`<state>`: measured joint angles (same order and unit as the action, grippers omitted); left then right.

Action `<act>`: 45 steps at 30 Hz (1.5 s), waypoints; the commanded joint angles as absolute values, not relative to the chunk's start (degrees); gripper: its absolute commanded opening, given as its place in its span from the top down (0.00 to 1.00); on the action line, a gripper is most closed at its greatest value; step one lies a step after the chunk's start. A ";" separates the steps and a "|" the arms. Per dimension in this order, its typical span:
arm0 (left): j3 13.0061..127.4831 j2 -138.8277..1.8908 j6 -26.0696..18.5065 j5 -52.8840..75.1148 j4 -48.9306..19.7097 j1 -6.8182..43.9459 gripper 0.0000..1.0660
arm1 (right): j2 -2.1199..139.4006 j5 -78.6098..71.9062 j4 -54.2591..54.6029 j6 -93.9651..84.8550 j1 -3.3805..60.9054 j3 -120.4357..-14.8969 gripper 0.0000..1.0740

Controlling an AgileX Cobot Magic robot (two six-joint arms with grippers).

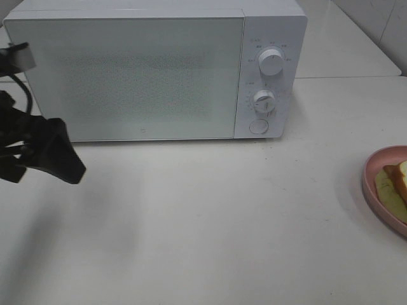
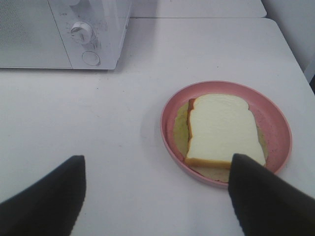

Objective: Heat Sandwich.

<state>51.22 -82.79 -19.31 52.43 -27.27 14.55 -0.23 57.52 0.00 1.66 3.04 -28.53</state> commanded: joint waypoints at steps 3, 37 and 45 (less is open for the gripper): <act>50.88 -77.75 -12.32 55.58 -20.00 8.94 0.07 | -1.83 57.07 0.00 0.97 2.64 -28.48 0.29; 30.83 -23.66 -1.66 59.87 -4.93 1.26 0.08 | -1.83 57.07 0.00 0.92 2.64 -28.48 0.29; 29.62 -13.46 -1.43 61.36 -4.93 1.26 0.08 | -1.83 57.07 0.00 0.86 2.64 -28.48 0.29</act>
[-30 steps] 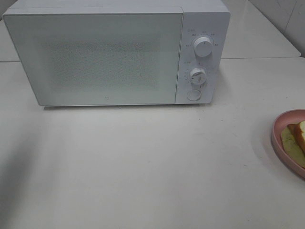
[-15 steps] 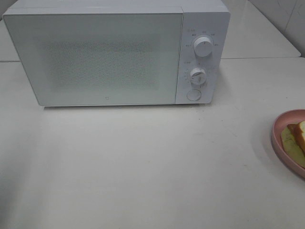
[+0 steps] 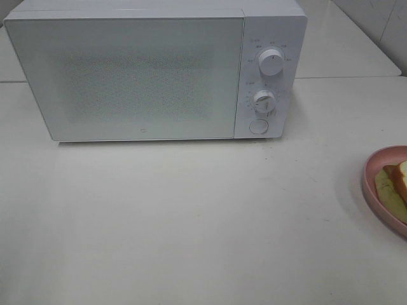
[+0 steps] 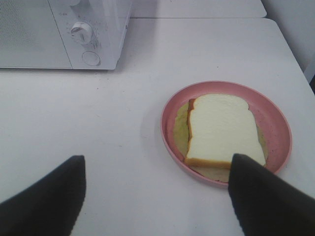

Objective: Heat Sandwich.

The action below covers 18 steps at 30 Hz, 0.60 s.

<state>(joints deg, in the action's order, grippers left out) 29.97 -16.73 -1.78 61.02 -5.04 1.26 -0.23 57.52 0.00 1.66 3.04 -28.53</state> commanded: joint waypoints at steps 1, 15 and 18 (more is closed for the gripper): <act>29.62 -10.43 -1.43 61.36 -4.93 1.26 0.08 | -1.83 57.07 0.00 0.86 2.64 -28.48 0.29; 29.62 1.55 -1.43 61.36 -5.96 1.26 0.08 | -1.83 57.07 0.00 1.60 2.64 -28.48 0.29; 29.62 1.55 -1.43 61.36 -5.96 1.26 0.08 | -1.83 57.07 0.00 1.60 2.64 -28.48 0.29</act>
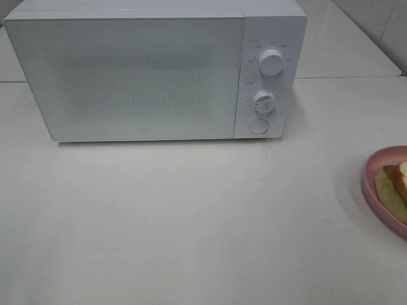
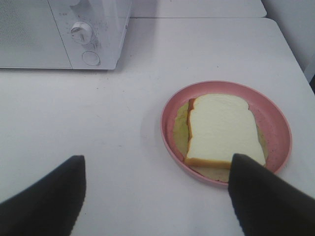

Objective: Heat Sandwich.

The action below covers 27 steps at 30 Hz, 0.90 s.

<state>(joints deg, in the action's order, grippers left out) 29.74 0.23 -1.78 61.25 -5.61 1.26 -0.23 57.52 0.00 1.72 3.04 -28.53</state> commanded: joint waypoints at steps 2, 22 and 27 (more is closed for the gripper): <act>29.62 1.55 -1.43 61.36 -5.96 1.26 0.08 | -1.83 57.07 0.00 1.60 2.64 -28.48 0.29; 29.62 1.55 -1.43 61.36 -5.84 1.26 0.08 | -1.83 57.07 0.00 1.60 2.64 -28.48 0.29; 29.62 1.55 -1.43 61.36 -5.84 1.26 0.08 | -1.83 57.07 0.00 1.60 2.64 -28.48 0.29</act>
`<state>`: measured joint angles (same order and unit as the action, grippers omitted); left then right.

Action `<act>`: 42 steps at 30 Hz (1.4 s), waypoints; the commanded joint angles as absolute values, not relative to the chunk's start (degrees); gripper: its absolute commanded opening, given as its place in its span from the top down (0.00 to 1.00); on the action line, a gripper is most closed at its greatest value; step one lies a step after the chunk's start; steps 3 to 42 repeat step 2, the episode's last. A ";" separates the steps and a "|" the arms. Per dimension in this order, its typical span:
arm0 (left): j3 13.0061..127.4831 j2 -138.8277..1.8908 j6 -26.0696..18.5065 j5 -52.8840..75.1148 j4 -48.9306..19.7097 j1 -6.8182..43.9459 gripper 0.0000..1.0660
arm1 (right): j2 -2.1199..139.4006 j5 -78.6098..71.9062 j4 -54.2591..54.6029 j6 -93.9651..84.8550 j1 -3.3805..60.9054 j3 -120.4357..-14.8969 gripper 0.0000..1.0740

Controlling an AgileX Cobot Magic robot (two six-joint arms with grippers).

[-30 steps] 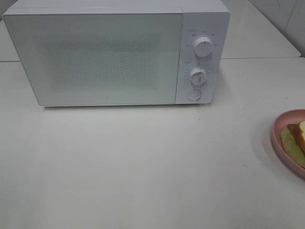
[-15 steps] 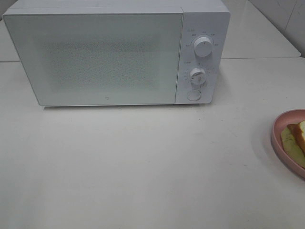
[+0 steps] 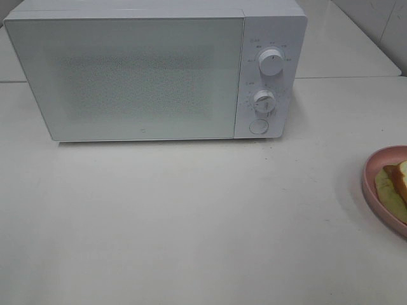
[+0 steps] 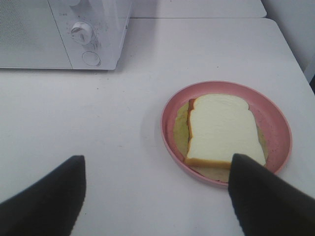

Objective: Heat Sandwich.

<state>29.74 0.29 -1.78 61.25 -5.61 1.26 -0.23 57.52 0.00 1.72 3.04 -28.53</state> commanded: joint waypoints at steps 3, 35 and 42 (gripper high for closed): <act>29.62 1.55 -1.43 61.36 -5.84 1.26 0.08 | -1.83 57.07 0.00 1.49 2.64 -28.48 0.29; 29.62 1.55 -1.43 61.36 -5.84 1.26 0.08 | -1.83 57.07 0.00 1.49 2.64 -28.48 0.29; 29.62 1.55 -1.43 61.36 -5.84 1.26 0.08 | -1.83 57.07 0.00 1.49 2.64 -28.48 0.29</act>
